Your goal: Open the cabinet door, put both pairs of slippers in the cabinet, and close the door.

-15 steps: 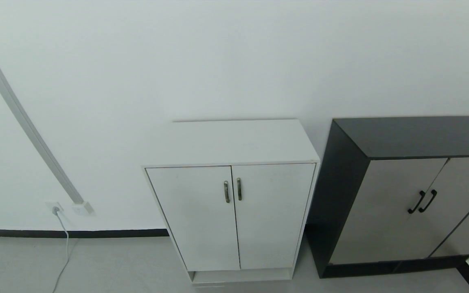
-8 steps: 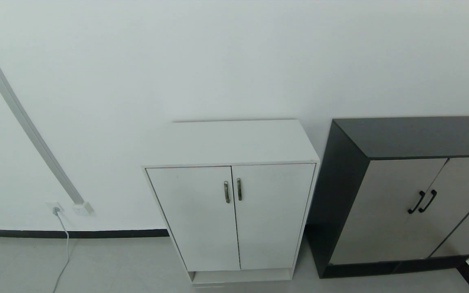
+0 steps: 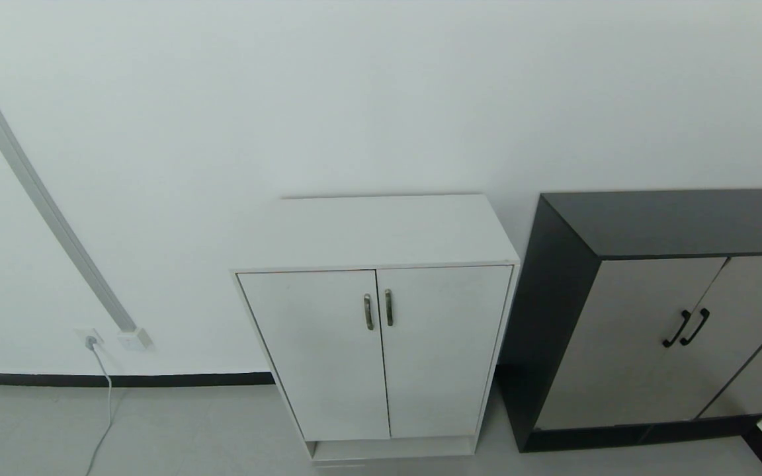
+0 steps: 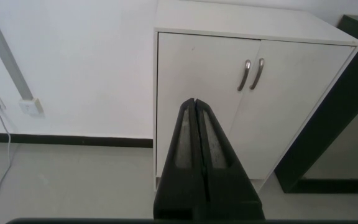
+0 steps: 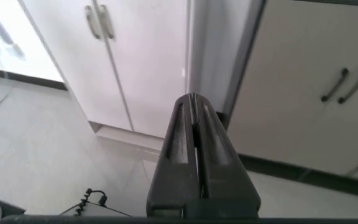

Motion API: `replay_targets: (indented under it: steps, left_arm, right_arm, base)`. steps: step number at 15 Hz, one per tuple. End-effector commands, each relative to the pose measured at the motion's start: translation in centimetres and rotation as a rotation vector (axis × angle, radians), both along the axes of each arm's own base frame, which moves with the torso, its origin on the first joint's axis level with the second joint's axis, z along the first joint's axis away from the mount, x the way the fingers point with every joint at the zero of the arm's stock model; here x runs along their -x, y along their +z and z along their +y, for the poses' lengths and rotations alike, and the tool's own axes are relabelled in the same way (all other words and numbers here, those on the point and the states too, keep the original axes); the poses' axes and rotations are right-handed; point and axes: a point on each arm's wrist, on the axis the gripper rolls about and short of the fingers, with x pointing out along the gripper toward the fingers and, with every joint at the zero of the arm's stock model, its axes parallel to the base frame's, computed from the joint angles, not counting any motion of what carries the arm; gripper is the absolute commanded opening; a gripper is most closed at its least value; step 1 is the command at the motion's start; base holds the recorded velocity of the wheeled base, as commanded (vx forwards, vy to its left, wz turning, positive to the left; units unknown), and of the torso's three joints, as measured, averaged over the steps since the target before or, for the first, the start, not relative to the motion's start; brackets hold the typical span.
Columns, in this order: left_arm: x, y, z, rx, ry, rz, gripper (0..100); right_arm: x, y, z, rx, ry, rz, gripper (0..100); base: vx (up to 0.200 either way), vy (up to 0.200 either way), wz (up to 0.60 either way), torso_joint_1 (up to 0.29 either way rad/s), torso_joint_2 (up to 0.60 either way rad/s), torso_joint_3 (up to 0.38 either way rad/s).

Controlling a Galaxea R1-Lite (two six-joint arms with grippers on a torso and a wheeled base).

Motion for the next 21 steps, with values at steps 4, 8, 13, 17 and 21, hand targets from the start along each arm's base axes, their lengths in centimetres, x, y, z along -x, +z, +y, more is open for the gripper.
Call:
replay_targets:
  steps: [4,8,13,17,21]
  left_arm:
    - [-0.01,0.0,0.0,0.0,0.002,0.001,0]
    - [-0.01,-0.02,0.0,0.0,-0.001,0.002,0]
    - [-0.01,0.0,0.0,0.0,-0.001,0.001,0]
    - [-0.01,0.0,0.0,0.0,-0.001,0.001,0]
    - [-0.01,0.0,0.0,0.0,-0.001,0.001,0]
  right_arm:
    - [-0.02,-0.04,0.15,0.002,-0.113,0.005,0]
    - [0.32,-0.1,0.2,-0.013,-0.177,-0.036,0]
    - [0.31,-0.11,0.25,-0.016,-0.151,-0.037,0]
    - [0.33,-0.11,0.35,-0.023,-0.101,-0.035,0]
    - [0.34,-0.11,0.36,-0.024,-0.097,-0.035,0]
  base:
    - [0.0,0.0,0.0,0.0,0.0,0.0]
    - [0.0,0.0,0.0,0.0,0.0,0.0]
    - [0.0,0.0,0.0,0.0,0.0,0.0]
    - [0.0,0.0,0.0,0.0,0.0,0.0]
    - [0.0,0.0,0.0,0.0,0.0,0.0]
